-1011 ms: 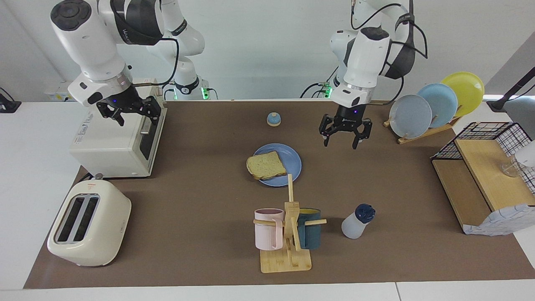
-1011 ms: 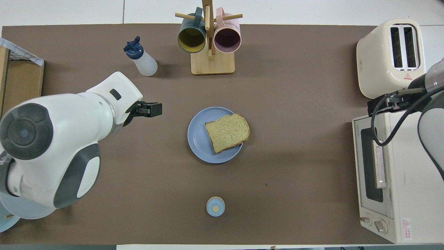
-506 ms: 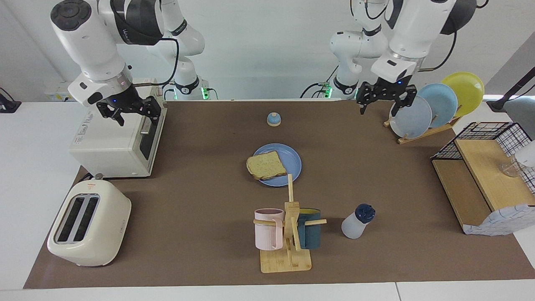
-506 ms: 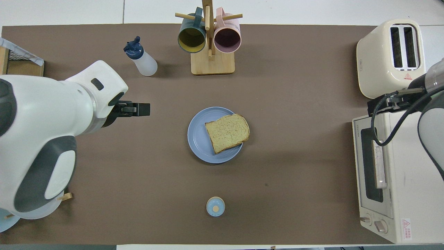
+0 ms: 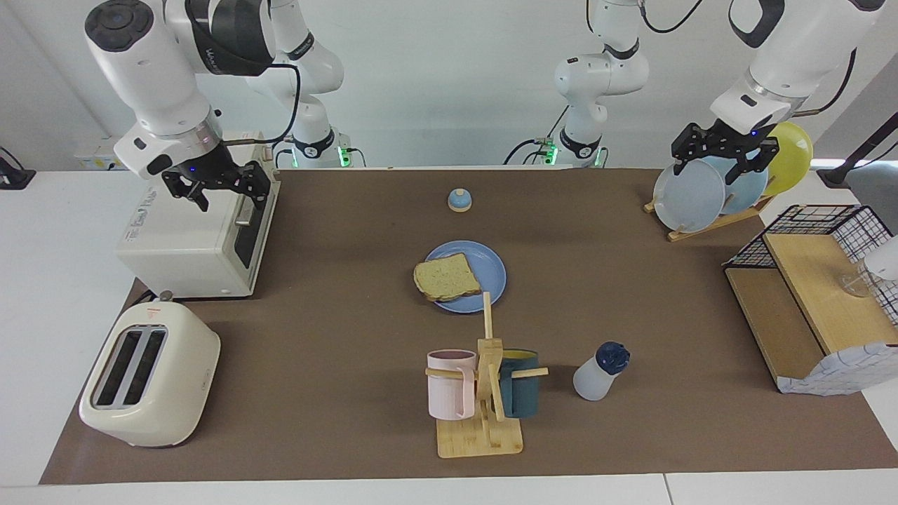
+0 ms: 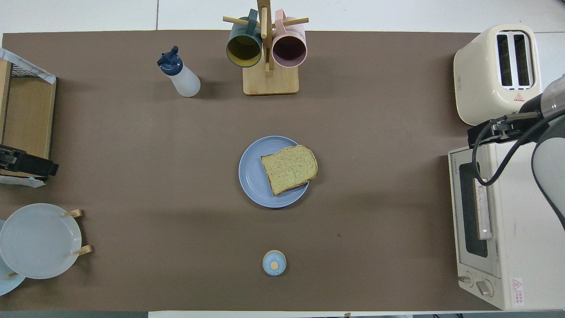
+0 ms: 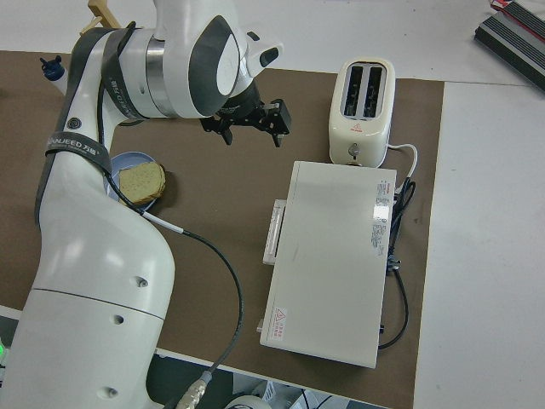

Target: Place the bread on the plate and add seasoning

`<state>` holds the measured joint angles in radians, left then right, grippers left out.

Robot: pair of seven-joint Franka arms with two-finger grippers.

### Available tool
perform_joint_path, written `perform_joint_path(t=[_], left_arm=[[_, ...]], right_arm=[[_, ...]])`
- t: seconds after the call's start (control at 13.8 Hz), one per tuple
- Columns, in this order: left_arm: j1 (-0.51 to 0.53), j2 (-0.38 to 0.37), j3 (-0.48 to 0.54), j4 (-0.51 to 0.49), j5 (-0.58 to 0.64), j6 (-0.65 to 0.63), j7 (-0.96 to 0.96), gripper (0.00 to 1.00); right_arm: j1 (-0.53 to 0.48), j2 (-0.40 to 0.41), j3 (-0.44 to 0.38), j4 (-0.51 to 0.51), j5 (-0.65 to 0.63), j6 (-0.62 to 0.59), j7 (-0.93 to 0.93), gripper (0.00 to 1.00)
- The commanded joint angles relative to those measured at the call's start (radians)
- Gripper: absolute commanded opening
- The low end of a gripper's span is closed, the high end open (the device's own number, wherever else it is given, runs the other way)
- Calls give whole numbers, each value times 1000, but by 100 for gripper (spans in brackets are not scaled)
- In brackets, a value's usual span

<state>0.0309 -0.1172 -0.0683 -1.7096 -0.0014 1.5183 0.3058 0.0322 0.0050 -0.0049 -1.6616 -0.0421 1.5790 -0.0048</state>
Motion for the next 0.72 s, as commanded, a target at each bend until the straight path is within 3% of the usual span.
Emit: perform_joint_path(t=[0.0,0.22,0.43,0.65], left_arm=[[-2,-24,-1,7,33,-10,7,100],[-9,-27,1,7,32,74,-54,100],[-16,-1,-1,72,23,74,-374,100],[-80,50,53,183,17,-134,-404,100]], right_arm=[[-12,-19,6,-20,-15,1,-27,100],[-12,-19,6,-18,-15,1,-31,100],[-11,-20,8,-15,-15,3,-31,100],[-11,-22,6,-15,-15,10,-29,100]])
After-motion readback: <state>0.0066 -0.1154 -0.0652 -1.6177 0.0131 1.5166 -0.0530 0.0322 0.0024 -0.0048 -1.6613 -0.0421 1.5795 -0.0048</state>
